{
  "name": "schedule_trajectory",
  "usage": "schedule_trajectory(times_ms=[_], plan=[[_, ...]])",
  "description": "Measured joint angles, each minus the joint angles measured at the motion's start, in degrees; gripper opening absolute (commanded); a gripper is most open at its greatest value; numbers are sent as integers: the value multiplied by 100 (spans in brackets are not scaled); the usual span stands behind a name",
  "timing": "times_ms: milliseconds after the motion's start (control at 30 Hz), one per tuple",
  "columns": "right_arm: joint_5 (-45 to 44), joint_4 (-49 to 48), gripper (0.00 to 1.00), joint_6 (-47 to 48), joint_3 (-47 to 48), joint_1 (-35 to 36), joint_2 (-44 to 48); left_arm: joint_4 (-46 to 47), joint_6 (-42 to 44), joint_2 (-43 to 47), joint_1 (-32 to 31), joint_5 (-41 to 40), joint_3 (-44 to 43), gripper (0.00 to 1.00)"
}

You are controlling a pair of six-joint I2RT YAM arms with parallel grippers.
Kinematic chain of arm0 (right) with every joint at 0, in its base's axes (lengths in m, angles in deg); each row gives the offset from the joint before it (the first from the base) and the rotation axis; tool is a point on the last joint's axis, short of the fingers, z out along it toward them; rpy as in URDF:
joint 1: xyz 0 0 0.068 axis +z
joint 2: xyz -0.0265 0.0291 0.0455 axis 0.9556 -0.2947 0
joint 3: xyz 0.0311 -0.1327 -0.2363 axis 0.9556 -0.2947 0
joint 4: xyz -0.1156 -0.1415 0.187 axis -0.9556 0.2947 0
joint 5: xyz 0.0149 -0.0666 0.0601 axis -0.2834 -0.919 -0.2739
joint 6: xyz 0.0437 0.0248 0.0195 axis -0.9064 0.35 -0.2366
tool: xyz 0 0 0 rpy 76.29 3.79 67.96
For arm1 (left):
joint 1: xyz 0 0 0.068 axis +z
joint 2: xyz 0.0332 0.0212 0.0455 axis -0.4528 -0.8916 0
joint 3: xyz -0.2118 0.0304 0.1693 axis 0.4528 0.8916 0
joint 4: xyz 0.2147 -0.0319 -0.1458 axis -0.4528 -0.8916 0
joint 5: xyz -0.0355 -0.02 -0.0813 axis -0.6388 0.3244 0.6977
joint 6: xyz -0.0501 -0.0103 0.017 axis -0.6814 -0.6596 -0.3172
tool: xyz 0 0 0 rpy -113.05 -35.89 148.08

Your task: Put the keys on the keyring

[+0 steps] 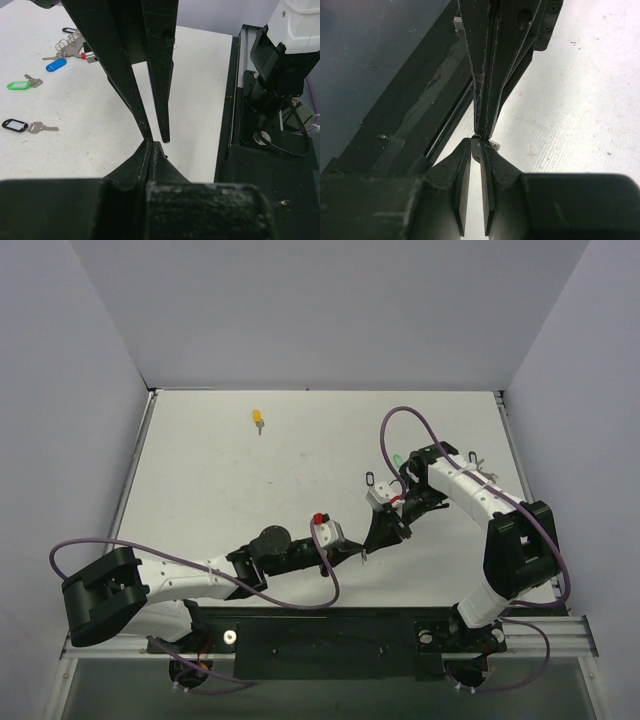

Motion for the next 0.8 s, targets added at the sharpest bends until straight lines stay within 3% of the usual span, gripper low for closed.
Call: schedule_trajectory(times_ms=[133,300,500,800], plan=[[-42,2,15,-4,0,31,0,-4,-151,0,2,-92,11,0],[-24,0,25,-20,0,52,0,59,-306,42,4,-227,101,0],[-2,2,28,-24,0,35,0,275,-549,162,44,-442,330,0],[-37,15,39,-608,492,-227,-116,1115,-1095,317,72,-809,702,0]])
